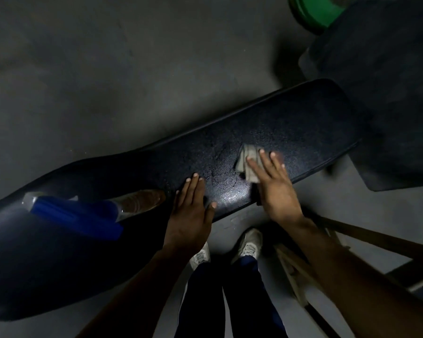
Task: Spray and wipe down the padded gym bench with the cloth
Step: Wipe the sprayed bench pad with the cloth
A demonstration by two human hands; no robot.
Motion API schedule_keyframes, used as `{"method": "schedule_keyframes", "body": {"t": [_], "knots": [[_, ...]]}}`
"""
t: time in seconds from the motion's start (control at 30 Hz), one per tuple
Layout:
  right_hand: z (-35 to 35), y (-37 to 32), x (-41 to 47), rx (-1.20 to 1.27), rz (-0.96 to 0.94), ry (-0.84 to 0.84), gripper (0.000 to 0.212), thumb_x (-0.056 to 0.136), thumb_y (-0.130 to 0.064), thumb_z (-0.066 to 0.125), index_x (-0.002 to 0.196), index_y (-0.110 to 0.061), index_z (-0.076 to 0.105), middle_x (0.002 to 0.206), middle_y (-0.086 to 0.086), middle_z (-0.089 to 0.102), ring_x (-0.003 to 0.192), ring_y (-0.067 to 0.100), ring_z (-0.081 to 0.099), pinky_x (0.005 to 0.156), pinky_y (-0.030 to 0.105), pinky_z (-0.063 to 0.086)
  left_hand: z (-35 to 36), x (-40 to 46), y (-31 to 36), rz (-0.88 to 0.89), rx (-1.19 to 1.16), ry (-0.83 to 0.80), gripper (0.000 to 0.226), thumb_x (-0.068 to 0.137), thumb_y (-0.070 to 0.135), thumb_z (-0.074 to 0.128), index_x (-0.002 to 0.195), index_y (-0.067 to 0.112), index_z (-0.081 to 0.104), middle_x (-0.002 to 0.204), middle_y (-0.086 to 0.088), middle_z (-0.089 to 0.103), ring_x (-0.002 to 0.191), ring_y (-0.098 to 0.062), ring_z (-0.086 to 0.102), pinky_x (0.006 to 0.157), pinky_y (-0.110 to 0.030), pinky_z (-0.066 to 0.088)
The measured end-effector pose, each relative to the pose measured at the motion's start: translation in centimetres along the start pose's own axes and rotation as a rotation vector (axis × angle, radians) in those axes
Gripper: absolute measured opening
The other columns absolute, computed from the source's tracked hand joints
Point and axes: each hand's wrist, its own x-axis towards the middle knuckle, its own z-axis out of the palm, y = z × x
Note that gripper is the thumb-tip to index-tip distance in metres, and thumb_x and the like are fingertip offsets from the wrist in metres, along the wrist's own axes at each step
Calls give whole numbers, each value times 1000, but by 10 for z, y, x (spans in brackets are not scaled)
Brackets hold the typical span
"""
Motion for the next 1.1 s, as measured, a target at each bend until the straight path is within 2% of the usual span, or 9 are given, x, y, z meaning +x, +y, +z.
{"method": "schedule_keyframes", "body": {"t": [0.1, 0.2, 0.3, 0.37, 0.53, 0.7, 0.87, 0.97, 1.1], "knots": [[-2, -10, 58, 50, 143, 79, 68, 97, -5, 52, 160, -24, 36, 172, 12, 21, 159, 39, 13, 127, 60, 17, 2, -1, -3, 2, 5, -13, 72, 95, 52, 24, 156, 13, 24, 166, -1, 14, 153, -14, 7, 123, -42, 12], [6, -41, 105, 42, 144, 100, 61, 99, -14, 49, 159, -24, 38, 171, 14, 23, 158, 41, 14, 127, 59, 15, 6, -3, -7, -1, 33, -15, 73, 94, 51, 26, 156, 14, 21, 166, 0, 12, 153, -14, 7, 124, -40, 11], [18, -81, 114, 16, -13, 32, 60, 102, -17, 50, 159, -30, 37, 173, 7, 19, 160, 34, 10, 127, 56, 9, 9, -5, -13, 4, 84, -27, 71, 95, 49, 29, 157, 15, 18, 166, 0, 8, 153, -14, 4, 123, -39, 8], [28, -97, 101, -9, -150, 3, 65, 98, -13, 53, 159, -30, 38, 172, 8, 21, 160, 35, 13, 128, 56, 13, 8, -7, -18, 17, 116, -42, 71, 96, 49, 30, 157, 15, 15, 167, 0, 6, 153, -14, 2, 124, -39, 7], [27, -77, 48, -58, -343, -94, 77, 92, -5, 55, 160, -34, 34, 172, 3, 22, 160, 30, 14, 128, 48, 12, -1, -7, -18, 21, 78, -74, 73, 96, 52, 24, 158, 17, 13, 167, 3, 4, 153, -10, -4, 124, -40, 6], [5, -36, 45, -59, -160, -88, 72, 95, -10, 54, 160, -33, 33, 173, 2, 18, 161, 30, 10, 129, 52, 16, 3, -11, -18, 20, 91, -50, 72, 97, 50, 28, 158, 15, 16, 167, 2, 3, 153, -11, -4, 124, -39, 4], [10, -69, 93, -6, -19, -10, 58, 104, -18, 49, 160, -28, 35, 173, 8, 18, 161, 33, 10, 129, 54, 14, 5, -20, -16, 16, 85, -38, 72, 98, 50, 29, 158, 15, 12, 167, 1, 0, 153, -12, -7, 124, -37, 2], [26, -105, 102, -13, -93, -39, 61, 103, -18, 49, 161, -31, 32, 174, 5, 17, 161, 32, 9, 129, 53, 10, 2, -28, -16, -10, 87, -32, 73, 98, 50, 27, 159, 15, 6, 167, 1, -5, 152, -12, -10, 123, -36, -1], [44, -122, 64, -43, -260, -44, 76, 93, -7, 54, 161, -32, 32, 173, 3, 17, 161, 31, 11, 128, 50, 9, 3, -40, -18, -44, 79, -19, 76, 94, 52, 24, 158, 13, 11, 167, -1, 1, 153, -14, -3, 123, -36, 0]]}}
